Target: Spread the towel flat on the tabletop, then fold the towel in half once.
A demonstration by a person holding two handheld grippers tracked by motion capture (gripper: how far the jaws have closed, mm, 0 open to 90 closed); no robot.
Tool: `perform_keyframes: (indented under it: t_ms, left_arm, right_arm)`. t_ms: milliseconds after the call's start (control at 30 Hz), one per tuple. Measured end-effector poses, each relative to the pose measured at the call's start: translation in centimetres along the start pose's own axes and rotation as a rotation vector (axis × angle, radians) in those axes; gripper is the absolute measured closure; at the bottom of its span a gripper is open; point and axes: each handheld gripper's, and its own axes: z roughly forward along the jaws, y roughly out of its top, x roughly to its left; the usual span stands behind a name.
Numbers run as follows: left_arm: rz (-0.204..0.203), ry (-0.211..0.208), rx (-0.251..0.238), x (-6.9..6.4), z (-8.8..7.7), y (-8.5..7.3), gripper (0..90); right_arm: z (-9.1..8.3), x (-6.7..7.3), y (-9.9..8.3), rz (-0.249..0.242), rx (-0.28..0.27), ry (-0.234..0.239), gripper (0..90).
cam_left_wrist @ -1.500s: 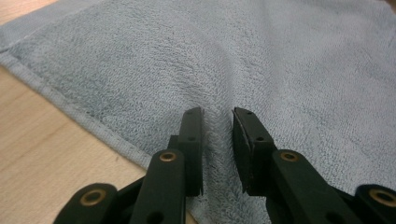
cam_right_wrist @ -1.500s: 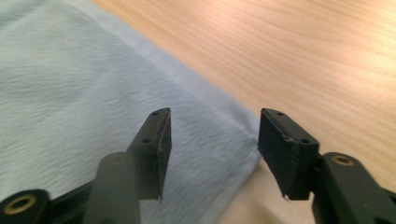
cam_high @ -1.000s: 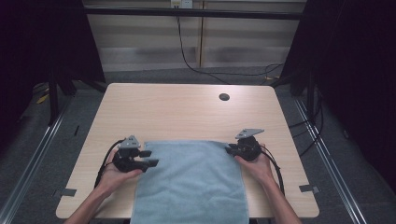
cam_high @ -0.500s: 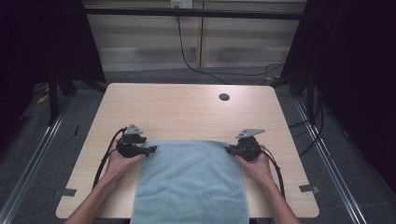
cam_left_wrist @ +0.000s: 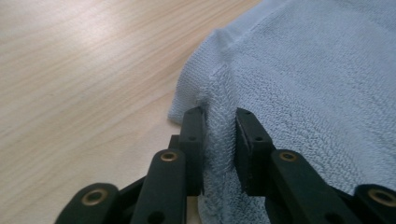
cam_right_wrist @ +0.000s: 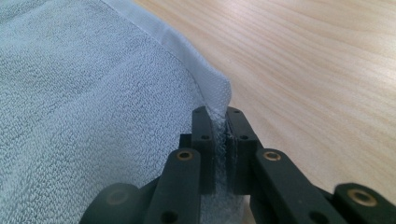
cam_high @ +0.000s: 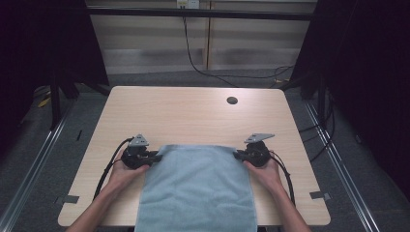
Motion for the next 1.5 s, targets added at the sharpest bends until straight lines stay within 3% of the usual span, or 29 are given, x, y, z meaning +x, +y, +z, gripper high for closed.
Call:
perform_keyframes:
  t_ms: [200,300,533,700,800,1033,1300,1433,1500]
  left_arm:
    - [-0.035,-0.034,-0.005,0.3,0.0,-0.1,83.7]
    - [-0.054,-0.048,-0.005,0.5,-0.1,-0.1,84.3]
    - [-0.114,-0.066,-0.091,0.9,-1.3,0.6,84.7]
    - [-0.119,-0.060,-0.144,0.9,-2.5,1.6,84.7]
    - [-0.125,-0.067,-0.192,1.1,-3.4,2.7,84.8]
    - [-0.088,-0.031,-0.249,1.7,-5.5,5.7,85.0]
    - [-0.070,0.011,-0.316,3.0,-7.2,10.3,85.0]
    - [-0.086,0.015,-0.374,4.0,-8.0,12.8,85.1]
    - [-0.062,0.027,-0.392,4.2,-8.6,14.4,85.1]
  right_arm:
    - [0.1,-0.2,-0.1,0.026,-0.013,0.041,84.6]
    - [0.1,-0.2,-0.1,0.062,-0.017,0.090,84.8]
    - [-1.2,-0.1,0.9,0.087,-0.093,0.119,85.1]
    - [-2.4,-0.3,2.2,0.083,-0.156,0.112,85.0]
    - [-3.1,-0.6,3.1,0.091,-0.190,0.109,85.2]
    - [-5.3,-1.3,6.3,0.069,-0.257,0.092,85.5]
    - [-7.3,-2.5,10.9,0.053,-0.333,0.059,85.6]
    - [-8.5,-3.5,13.9,0.055,-0.372,0.032,85.8]
    - [-9.2,-3.8,15.3,0.050,-0.381,0.011,85.8]
